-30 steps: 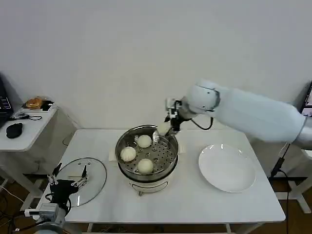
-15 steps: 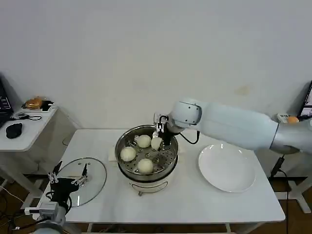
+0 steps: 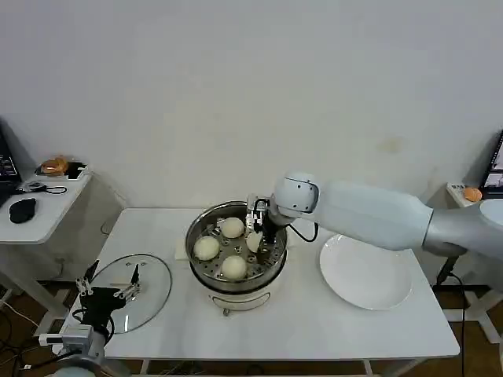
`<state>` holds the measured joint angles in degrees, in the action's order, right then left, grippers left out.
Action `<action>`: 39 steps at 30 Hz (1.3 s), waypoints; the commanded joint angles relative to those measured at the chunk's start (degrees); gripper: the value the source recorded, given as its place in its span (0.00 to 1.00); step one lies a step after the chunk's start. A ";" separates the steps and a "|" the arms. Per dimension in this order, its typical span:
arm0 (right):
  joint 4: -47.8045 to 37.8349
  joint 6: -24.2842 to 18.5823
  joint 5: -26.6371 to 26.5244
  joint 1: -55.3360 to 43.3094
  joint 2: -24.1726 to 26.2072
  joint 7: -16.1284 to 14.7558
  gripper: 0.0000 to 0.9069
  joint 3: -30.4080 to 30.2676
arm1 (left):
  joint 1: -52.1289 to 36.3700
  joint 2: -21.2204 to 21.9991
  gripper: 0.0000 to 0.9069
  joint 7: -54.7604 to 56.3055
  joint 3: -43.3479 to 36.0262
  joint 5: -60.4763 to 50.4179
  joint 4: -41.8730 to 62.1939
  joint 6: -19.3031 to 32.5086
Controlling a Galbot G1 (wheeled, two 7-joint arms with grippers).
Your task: Take steamed baozi put them in steamer then cover it.
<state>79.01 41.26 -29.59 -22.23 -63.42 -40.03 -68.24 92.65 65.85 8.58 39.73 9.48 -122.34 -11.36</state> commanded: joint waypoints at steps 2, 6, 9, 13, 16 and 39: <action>-1.02 0.31 1.35 1.58 -0.45 0.31 0.72 0.69 | 0.13 0.00 1.00 0.00 0.01 -0.06 -0.09 0.01; -0.80 0.30 1.43 2.05 -0.29 0.84 1.00 2.03 | 0.15 0.06 1.00 0.03 0.06 -0.15 -0.10 0.00; -0.44 0.34 1.14 1.79 0.11 0.88 1.00 3.63 | 0.21 0.07 1.00 0.03 0.09 -0.24 -0.16 -0.02; 2.54 0.33 -0.67 -0.58 2.50 1.22 1.00 4.63 | 0.26 0.05 1.00 0.10 0.10 -0.62 -0.01 -0.14; 5.48 0.31 -1.25 -1.33 5.38 1.67 1.00 6.30 | 0.10 0.17 1.00 0.06 0.10 -0.59 0.34 -0.18; 26.28 -38.39 12.73 72.04 8.71 40.15 1.00 71.52 | -1.12 1.56 1.00 1.12 -0.62 -0.89 2.85 2.38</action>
<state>98.57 23.19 -31.25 10.43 -50.55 -9.99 -32.01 91.58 67.05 8.64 39.28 9.10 -119.94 -9.64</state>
